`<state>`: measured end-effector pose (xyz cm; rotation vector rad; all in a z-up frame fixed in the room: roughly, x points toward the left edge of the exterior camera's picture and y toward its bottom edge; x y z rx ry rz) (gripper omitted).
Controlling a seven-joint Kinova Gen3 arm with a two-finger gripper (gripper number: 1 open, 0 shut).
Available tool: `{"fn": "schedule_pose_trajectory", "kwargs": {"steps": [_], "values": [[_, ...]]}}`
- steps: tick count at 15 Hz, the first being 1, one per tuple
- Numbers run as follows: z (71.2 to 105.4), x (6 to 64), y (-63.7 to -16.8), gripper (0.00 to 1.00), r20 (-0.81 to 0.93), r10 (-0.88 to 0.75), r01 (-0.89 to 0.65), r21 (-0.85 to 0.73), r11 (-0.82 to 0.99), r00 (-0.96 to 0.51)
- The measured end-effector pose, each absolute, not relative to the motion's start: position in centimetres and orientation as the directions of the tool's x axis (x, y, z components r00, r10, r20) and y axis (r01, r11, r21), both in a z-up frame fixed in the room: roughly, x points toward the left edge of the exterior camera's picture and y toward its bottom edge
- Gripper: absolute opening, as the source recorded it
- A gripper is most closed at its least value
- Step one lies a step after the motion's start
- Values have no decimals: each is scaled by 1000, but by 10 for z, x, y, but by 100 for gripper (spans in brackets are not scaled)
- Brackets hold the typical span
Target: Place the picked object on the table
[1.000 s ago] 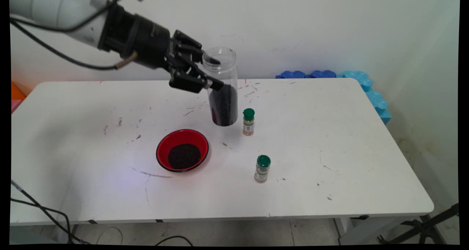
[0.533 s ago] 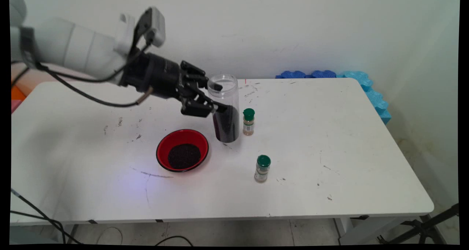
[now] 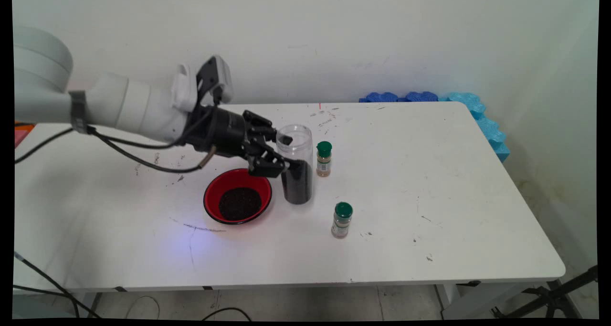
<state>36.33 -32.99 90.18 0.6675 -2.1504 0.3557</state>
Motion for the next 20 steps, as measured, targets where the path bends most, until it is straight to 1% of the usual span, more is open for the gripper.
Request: {"fn": "schedule_pose_trajectory", "kwargs": {"steps": [3, 9, 17, 18, 20], "values": [[884, 360, -331, 0, 786, -353, -583, -12, 812, -507], [859, 355, -333, 0, 778, -368, -587, -1, 810, -510], [843, 350, -336, 0, 775, -380, -593, 8, 806, -505], [842, 350, -337, 100, 775, -381, -594, 9, 804, -504], [840, 350, -338, 100, 773, -386, -598, 10, 801, -504]]}}
